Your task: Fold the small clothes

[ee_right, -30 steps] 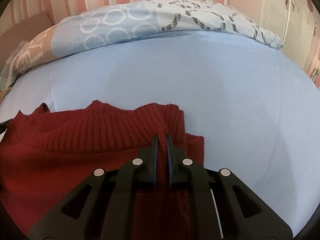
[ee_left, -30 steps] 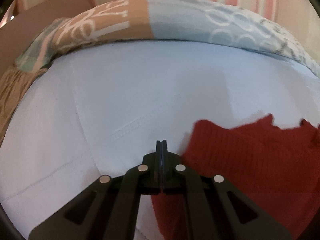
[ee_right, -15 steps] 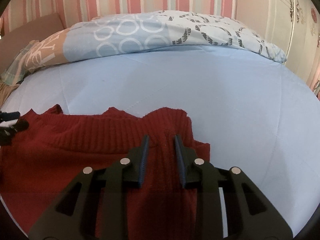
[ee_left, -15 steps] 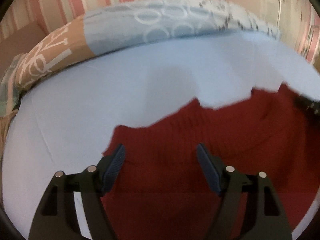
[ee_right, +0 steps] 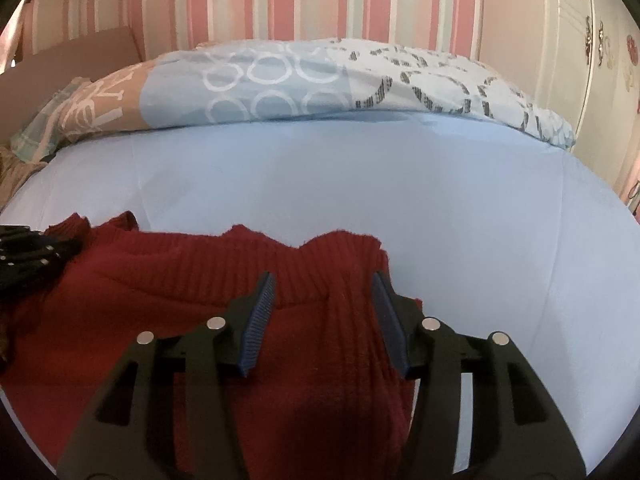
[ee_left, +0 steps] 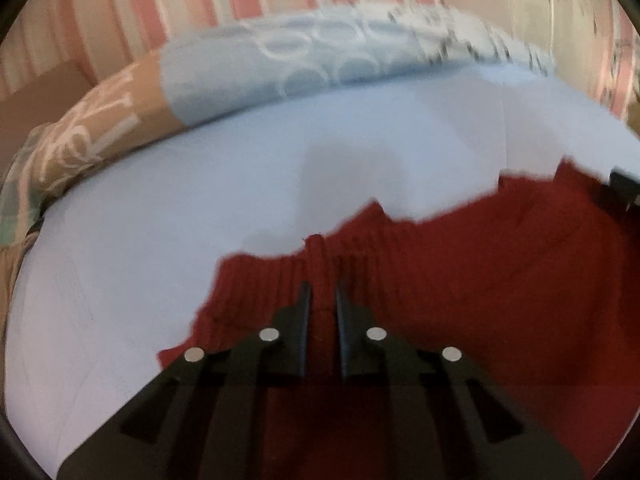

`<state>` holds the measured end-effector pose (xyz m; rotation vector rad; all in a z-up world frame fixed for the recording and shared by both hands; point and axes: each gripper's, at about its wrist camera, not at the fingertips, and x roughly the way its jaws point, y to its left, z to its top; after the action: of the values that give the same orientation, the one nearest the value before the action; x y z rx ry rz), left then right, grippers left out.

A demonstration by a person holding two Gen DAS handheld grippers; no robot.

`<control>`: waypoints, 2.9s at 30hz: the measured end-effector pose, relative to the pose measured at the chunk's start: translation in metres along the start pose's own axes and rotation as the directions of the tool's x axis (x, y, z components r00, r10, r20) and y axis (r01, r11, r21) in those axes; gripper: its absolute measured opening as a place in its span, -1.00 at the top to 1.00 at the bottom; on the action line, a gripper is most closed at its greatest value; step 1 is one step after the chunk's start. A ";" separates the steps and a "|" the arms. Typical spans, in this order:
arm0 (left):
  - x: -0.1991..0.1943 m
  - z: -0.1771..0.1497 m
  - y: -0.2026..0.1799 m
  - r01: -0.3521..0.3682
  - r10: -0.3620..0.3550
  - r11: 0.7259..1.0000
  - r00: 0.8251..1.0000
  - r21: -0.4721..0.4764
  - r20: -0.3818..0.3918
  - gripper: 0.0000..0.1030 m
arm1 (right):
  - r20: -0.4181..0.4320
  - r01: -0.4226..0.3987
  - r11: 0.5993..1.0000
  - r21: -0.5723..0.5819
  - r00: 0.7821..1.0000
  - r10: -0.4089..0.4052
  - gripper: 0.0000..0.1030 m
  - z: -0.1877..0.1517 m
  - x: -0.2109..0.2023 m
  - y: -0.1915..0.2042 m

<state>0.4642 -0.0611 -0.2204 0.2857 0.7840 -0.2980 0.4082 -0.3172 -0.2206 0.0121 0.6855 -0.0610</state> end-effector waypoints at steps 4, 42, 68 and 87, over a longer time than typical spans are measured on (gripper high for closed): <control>-0.015 0.006 0.009 -0.027 0.029 0.999 0.998 -0.030 0.062 0.77 | 0.001 0.004 1.000 0.003 1.000 -0.004 -0.02 0.001 0.001 -0.001; -0.040 -0.086 0.056 -0.117 0.119 0.966 0.993 -0.229 -0.006 -0.69 | -0.111 0.027 0.998 0.052 0.994 -0.021 -0.68 -0.057 -0.013 -0.029; -0.077 -0.141 0.023 -0.149 0.131 0.964 0.987 -0.220 -0.095 -0.97 | -0.184 0.003 1.000 -0.029 0.983 -0.008 -0.73 -0.108 -0.063 0.011; -0.100 -0.134 -0.030 -0.150 0.138 0.981 0.986 -0.121 -0.097 -0.96 | -0.225 -0.043 0.999 0.022 0.973 0.047 -0.94 -0.132 -0.119 -0.002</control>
<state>0.2993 -0.0250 -0.2425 0.2347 0.8609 -0.0984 0.2328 -0.3091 -0.2478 0.0515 0.9114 -0.0216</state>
